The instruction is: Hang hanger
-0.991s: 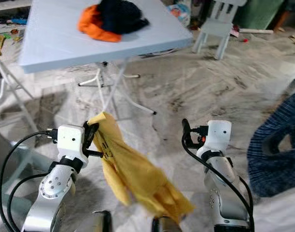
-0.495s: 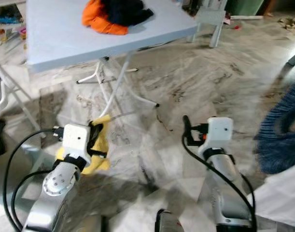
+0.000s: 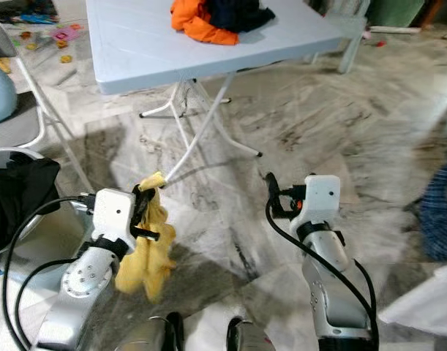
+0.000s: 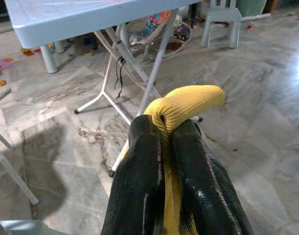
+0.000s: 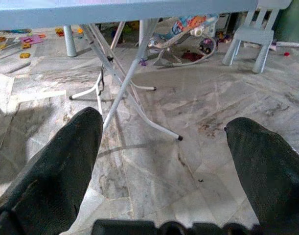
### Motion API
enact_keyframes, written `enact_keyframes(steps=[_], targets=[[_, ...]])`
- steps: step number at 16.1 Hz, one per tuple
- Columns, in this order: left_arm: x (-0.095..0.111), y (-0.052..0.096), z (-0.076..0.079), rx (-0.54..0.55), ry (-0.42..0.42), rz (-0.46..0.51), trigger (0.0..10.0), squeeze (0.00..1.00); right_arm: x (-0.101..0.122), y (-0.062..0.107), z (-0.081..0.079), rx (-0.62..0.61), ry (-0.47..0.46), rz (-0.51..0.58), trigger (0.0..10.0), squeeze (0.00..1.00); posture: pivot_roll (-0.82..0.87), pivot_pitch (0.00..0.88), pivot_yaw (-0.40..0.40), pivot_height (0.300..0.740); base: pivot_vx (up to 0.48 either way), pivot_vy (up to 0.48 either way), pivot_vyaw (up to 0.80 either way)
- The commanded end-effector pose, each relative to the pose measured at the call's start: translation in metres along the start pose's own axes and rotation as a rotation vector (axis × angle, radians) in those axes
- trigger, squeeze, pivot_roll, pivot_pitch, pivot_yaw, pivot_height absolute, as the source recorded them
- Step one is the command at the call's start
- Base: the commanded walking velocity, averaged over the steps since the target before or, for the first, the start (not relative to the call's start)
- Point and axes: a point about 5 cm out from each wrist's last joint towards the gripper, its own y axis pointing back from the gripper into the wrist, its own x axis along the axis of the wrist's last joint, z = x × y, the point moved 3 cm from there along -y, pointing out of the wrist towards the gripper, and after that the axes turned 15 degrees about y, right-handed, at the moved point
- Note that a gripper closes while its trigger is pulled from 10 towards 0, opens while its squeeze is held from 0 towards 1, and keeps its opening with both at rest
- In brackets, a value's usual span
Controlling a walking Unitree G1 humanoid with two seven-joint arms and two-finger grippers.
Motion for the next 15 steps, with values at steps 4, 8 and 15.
enact_keyframes(steps=[4,8,15], targets=[[0.007,0.000,0.005,-0.040,0.033,0.033,10.0,0.00,-0.007,0.001,0.000,-0.003,0.001,-0.022,10.0,0.00,-0.03,0.218,-0.032,0.740,0.000,0.000,-0.12],[0.005,0.002,0.003,-0.035,0.042,0.022,10.0,0.00,-0.010,0.002,-0.005,0.010,-0.003,-0.036,10.0,0.00,-0.02,0.221,-0.033,0.740,0.251,0.000,-0.65],[0.003,0.006,0.002,-0.039,0.049,0.015,10.0,0.00,-0.008,-0.004,-0.013,0.032,0.001,-0.025,10.0,0.00,0.00,0.207,-0.036,0.740,0.284,0.298,-0.80]])
